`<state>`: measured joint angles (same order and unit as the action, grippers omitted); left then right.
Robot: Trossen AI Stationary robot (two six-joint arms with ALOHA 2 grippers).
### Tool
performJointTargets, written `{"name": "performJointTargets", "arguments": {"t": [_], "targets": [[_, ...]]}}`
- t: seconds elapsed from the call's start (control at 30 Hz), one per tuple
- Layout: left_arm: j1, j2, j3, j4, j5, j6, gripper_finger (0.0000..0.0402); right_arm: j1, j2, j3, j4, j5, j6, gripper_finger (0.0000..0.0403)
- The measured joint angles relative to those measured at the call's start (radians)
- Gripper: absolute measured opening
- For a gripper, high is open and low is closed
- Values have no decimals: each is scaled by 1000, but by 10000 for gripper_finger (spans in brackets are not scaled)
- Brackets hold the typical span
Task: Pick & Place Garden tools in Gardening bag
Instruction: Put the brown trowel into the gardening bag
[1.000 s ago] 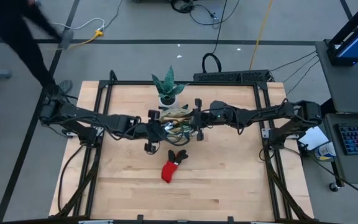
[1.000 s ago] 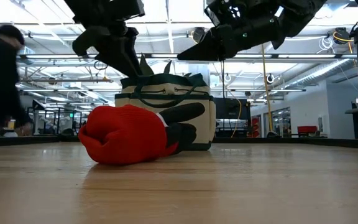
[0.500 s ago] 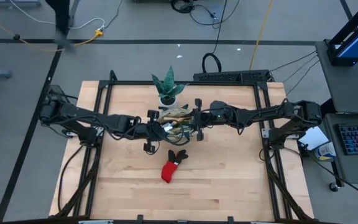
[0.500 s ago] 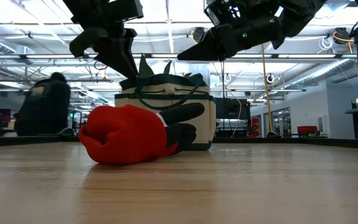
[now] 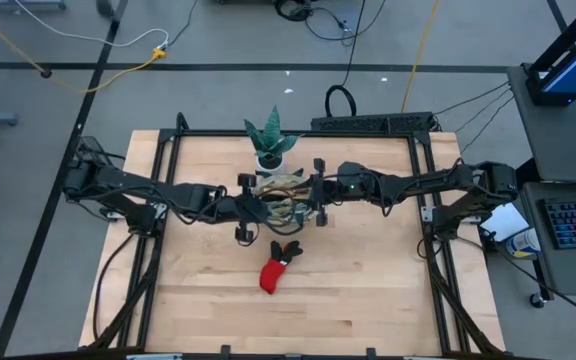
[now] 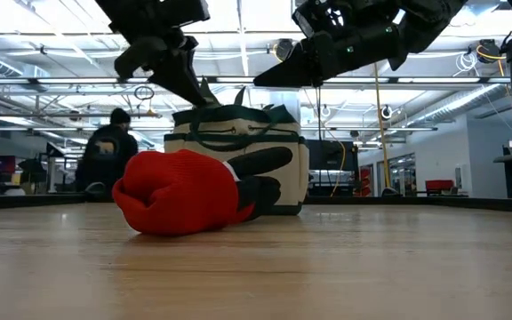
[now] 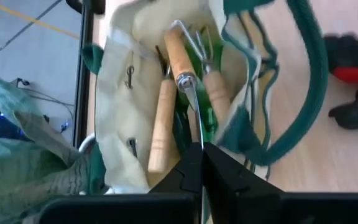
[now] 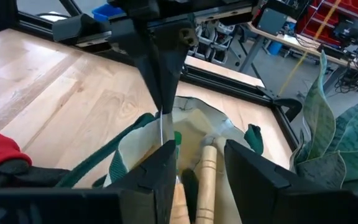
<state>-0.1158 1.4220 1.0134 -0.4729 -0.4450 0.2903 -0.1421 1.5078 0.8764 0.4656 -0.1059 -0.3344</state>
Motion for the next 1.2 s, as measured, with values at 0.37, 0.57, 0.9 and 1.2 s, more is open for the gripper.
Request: {"name": "performJointTargets", "arguments": {"t": [0.37, 0.57, 0.9, 1.2], "targets": [[86, 0, 0, 135, 261, 2, 9, 0, 0, 0, -1, -1, 42, 130], [185, 0, 0, 138, 392, 9, 9, 0, 0, 0, -62, -3, 90, 130], [294, 0, 0, 176, 579, 45, 11, 0, 0, 0, -105, -4, 97, 130], [305, 13, -1, 213, 581, 14, 12, 0, 0, 0, -105, -4, 141, 130]]}}
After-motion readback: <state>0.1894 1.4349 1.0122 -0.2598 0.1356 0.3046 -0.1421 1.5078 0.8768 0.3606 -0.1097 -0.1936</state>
